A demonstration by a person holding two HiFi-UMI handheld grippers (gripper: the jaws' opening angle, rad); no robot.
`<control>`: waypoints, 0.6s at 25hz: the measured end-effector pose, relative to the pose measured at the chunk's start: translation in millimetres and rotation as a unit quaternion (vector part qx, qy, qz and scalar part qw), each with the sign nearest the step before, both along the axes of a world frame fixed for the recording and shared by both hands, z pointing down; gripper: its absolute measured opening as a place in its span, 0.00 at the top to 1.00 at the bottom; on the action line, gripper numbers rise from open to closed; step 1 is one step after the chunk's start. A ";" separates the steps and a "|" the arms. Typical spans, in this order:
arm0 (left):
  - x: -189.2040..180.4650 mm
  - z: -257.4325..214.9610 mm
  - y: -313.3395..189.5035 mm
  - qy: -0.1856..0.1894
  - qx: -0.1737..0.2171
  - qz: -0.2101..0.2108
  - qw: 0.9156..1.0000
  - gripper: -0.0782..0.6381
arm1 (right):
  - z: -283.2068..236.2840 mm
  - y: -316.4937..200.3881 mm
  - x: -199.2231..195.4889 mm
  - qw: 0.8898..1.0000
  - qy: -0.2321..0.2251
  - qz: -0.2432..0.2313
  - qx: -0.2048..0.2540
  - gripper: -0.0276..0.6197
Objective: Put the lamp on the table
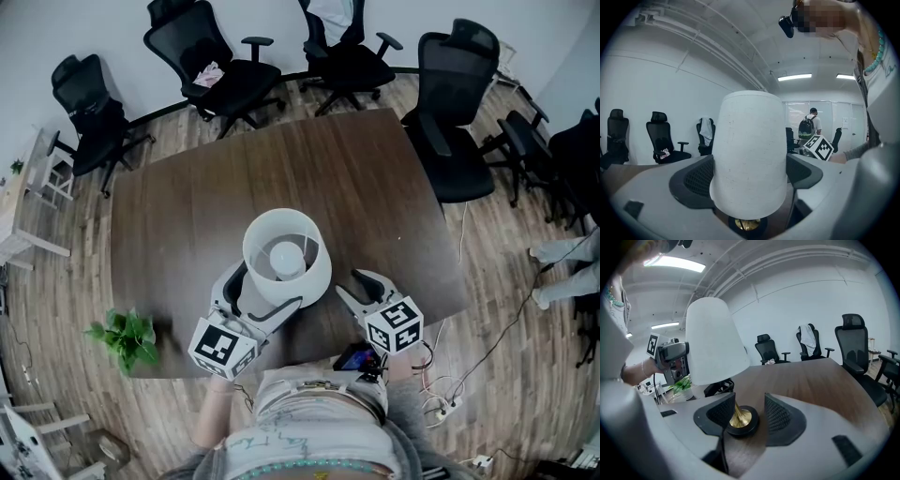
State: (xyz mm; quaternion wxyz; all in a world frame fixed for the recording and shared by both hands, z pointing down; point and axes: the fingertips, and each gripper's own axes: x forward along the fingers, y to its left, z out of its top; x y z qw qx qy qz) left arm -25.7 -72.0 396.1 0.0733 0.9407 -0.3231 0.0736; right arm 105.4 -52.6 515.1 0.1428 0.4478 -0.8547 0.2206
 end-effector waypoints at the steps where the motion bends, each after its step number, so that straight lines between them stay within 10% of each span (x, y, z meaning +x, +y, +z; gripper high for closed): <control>1: -0.1 0.8 1.7 -0.001 0.001 0.001 1.000 0.19 | -0.7 0.5 -0.1 1.000 0.000 0.000 0.001 0.66; 15: 3.0 4.1 14.4 -0.014 0.004 0.002 1.000 0.19 | -9.7 6.7 6.7 1.000 0.002 -0.001 0.011 0.66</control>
